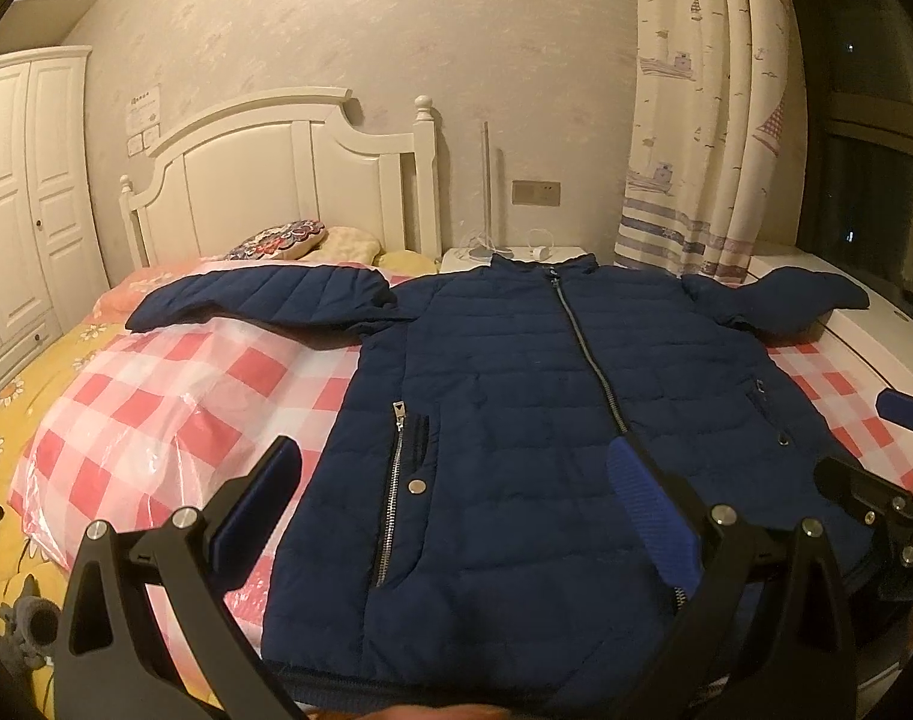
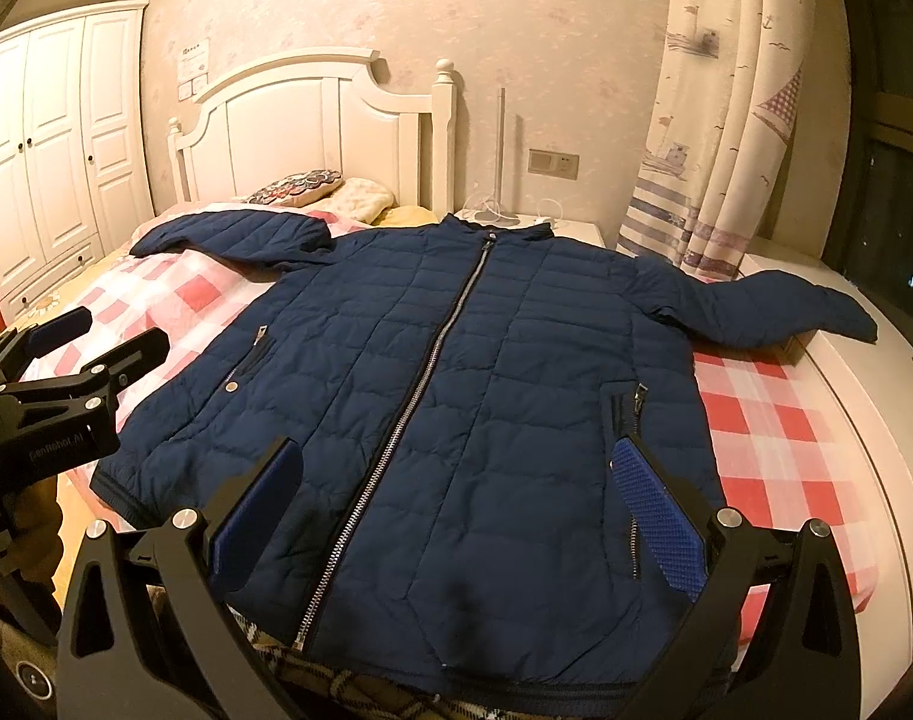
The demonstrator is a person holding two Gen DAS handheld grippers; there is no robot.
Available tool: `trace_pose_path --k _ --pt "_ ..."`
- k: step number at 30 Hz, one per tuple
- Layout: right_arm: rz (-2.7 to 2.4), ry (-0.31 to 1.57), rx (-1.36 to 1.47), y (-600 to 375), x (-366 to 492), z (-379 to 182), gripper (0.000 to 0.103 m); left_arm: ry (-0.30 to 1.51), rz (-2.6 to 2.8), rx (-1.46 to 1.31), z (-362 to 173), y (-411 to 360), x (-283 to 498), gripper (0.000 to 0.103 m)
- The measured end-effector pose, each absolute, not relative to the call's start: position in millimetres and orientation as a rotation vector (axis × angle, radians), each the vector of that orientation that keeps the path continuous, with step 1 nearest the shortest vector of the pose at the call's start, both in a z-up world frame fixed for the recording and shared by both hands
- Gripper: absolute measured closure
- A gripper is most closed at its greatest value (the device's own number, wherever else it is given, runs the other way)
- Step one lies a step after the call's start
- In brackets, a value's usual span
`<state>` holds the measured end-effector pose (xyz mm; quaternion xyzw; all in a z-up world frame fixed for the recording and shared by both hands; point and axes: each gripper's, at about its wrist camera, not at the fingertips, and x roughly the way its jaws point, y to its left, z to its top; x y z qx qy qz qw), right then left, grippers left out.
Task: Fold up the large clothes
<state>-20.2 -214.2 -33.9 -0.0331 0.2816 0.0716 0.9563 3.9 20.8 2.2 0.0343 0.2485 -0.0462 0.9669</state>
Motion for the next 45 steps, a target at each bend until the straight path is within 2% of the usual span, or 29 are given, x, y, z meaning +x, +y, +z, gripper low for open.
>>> trace_pose_path --k 45 --pt "0.142 0.604 -0.038 -221 -12 -46 0.004 0.519 -0.082 0.133 -4 11 7 0.002"
